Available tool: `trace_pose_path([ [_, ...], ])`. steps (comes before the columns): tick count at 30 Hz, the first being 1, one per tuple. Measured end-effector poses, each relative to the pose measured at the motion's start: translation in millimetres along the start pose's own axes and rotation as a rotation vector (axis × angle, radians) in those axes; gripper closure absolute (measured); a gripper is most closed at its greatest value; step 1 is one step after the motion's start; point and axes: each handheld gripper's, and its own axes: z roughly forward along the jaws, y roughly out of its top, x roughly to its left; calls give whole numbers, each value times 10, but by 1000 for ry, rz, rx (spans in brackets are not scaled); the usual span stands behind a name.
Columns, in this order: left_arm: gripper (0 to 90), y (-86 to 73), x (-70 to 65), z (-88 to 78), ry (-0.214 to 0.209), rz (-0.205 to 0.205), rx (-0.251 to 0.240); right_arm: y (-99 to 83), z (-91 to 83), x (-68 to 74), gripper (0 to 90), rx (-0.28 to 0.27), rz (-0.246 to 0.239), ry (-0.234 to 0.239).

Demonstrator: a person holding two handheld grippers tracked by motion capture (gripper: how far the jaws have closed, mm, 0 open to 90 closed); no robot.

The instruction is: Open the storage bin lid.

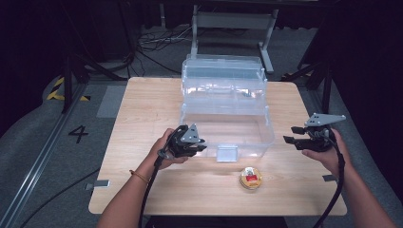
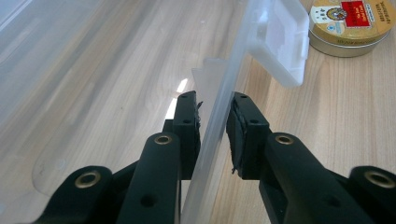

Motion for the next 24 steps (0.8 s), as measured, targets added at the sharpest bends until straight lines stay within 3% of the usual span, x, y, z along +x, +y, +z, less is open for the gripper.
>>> trace_pose_path([
  [3, 748, 0, -2, 0, 1, -1, 2, -85, 59, 107, 419, 52, -21, 27],
  [7, 747, 0, -3, 1, 2, -1, 3, -135, 100, 192, 385, 77, -37, 47],
  [9, 746, 0, -2, 0, 1, 0, 6, -177, 142, 276, 347, 104, -55, 78],
  [16, 743, -4, -2, 2, 1, 0, 5, -238, 214, 457, 299, 153, -82, 144],
  [24, 741, -5, -1, 3, 2, 0, 4, -257, 345, 761, 248, 229, -141, 217],
])
